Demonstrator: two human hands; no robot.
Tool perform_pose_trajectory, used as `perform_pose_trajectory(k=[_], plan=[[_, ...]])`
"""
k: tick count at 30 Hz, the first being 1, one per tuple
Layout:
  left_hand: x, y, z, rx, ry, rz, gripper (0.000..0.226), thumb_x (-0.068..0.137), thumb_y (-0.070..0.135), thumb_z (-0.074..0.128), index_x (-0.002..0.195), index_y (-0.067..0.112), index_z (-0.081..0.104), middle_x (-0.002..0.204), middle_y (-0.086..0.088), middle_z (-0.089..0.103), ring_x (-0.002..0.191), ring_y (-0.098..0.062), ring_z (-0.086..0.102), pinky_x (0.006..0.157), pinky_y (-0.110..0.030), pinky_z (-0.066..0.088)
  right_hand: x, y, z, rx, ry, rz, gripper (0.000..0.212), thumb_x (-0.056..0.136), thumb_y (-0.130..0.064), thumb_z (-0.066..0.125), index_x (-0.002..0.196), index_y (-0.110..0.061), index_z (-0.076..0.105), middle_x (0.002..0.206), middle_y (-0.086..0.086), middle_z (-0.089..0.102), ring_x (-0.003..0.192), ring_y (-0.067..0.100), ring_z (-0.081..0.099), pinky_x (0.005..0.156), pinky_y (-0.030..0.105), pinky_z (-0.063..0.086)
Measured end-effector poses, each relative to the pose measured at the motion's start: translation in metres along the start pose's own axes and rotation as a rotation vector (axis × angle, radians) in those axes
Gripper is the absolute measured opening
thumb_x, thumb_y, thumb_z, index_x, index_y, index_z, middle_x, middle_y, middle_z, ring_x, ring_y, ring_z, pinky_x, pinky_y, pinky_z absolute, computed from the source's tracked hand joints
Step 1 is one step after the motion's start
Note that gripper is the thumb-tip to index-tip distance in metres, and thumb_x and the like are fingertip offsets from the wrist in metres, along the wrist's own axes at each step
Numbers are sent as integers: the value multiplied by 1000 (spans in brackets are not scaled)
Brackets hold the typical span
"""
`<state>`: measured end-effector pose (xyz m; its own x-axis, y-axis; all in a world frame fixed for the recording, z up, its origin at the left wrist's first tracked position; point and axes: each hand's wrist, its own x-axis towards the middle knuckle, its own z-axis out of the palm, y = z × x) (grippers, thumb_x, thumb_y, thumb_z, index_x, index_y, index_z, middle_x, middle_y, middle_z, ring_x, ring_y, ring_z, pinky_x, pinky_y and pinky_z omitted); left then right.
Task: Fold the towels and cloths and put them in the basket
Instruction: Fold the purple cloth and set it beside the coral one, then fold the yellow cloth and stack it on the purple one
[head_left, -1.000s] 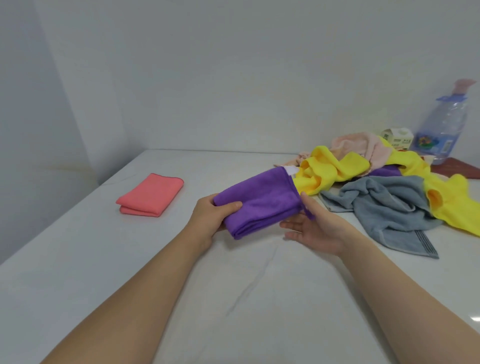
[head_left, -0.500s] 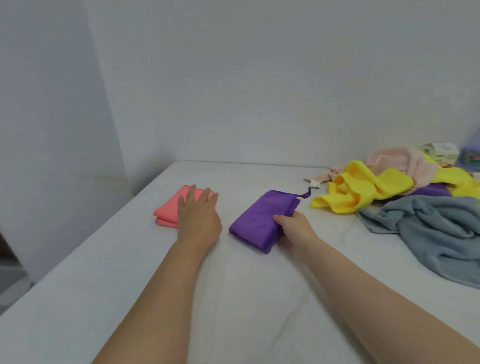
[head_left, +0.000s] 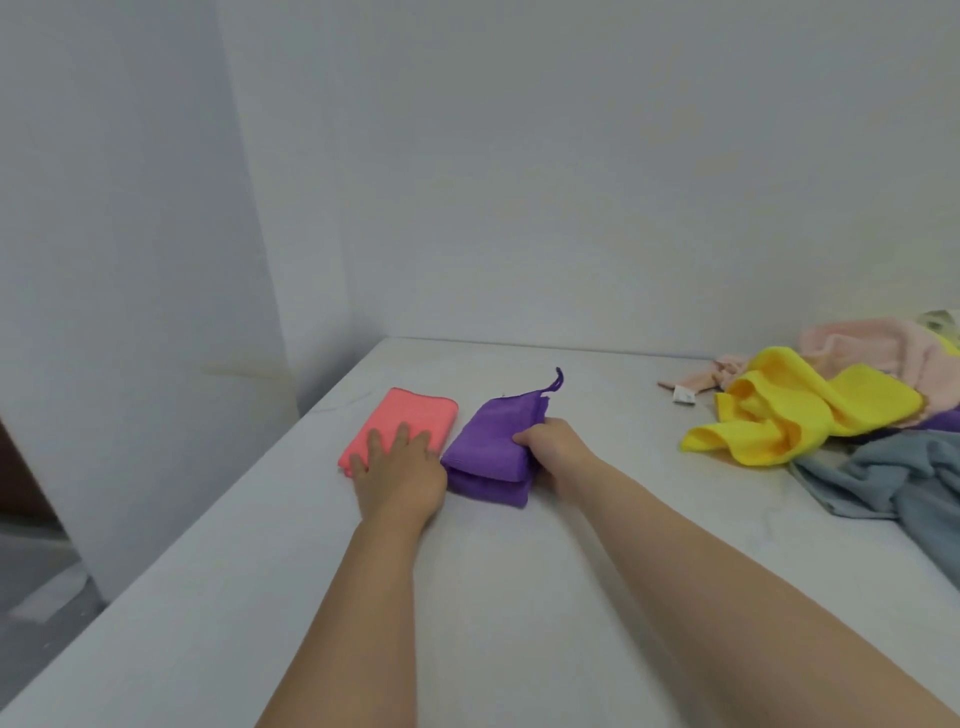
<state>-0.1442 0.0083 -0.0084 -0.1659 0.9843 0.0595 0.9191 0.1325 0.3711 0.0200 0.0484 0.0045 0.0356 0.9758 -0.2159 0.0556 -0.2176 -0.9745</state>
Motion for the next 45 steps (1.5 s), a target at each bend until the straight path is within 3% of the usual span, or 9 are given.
perform_pose_trajectory(k=[6, 9, 13, 16, 19, 23, 29, 36, 45], plan=[[-2, 6, -7, -161, 53, -50, 51, 100, 44, 16, 146, 29, 31, 158, 3, 19, 147, -26, 0, 115, -51, -3, 12, -3, 7, -43, -20, -28, 17, 72, -3, 53, 88, -8, 55, 89, 16, 58, 79, 26, 54, 71, 36, 42], [-4, 9, -3, -64, 116, 117, 52, 98, 47, 29, 148, 31, 28, 158, 6, 16, 147, -24, -3, 115, -51, -2, 3, 1, 8, -117, 103, -115, 32, 80, -6, 59, 111, -4, 55, 102, 20, 63, 87, 31, 62, 80, 39, 50], [-4, 9, 1, 26, 12, 201, 48, 100, 40, 28, 148, 34, 24, 158, 10, 14, 147, -25, -6, 114, -54, -2, -20, 11, 8, -248, 411, -578, 48, 87, -10, 53, 134, -13, 41, 127, 1, 49, 109, 16, 52, 95, 28, 42], [-3, 8, 3, 79, -11, 181, 48, 101, 38, 23, 149, 35, 23, 159, 9, 12, 146, -26, -6, 114, -55, -2, -24, 12, 7, -678, 397, -846, 44, 89, -25, 36, 126, -11, 53, 131, 4, 52, 122, 21, 45, 104, 32, 34], [-2, 6, 4, 114, -16, 154, 47, 102, 38, 19, 149, 36, 20, 159, 8, 9, 146, -27, -6, 114, -55, -2, -17, 22, 8, -1154, 170, -548, 52, 95, -37, 19, 134, -16, 45, 143, 4, 43, 131, 22, 38, 108, 42, 27], [-4, 8, 5, 131, -20, 135, 48, 102, 40, 17, 149, 37, 17, 160, 7, 6, 146, -28, -6, 114, -54, -3, -14, 23, 8, -1130, 112, -473, 45, 100, -31, 27, 142, -17, 37, 153, 4, 29, 137, 20, 31, 110, 41, 23], [-14, 21, 4, 150, 110, 233, 46, 102, 38, 21, 147, 33, 28, 159, 4, 10, 146, -26, -7, 113, -58, 1, -38, 22, -7, -807, 228, -567, 29, 97, -20, 38, 112, -4, 57, 126, 9, 50, 120, 30, 46, 93, 31, 34], [-37, 63, 15, 229, 256, 565, 45, 101, 29, 30, 144, 20, 36, 156, -1, 24, 147, -25, 2, 116, -49, 5, -70, 36, -87, -863, 423, -563, 33, 96, -14, 42, 125, -3, 52, 134, 12, 49, 126, 26, 40, 102, 27, 26], [-69, 156, 63, 127, -64, 551, 55, 102, 42, 20, 152, 25, 6, 160, -1, 3, 147, -22, -7, 116, -48, 0, -83, 50, -178, -1154, 545, -463, 35, 89, -16, 51, 120, -1, 58, 130, 25, 47, 119, 40, 43, 99, 41, 31]])
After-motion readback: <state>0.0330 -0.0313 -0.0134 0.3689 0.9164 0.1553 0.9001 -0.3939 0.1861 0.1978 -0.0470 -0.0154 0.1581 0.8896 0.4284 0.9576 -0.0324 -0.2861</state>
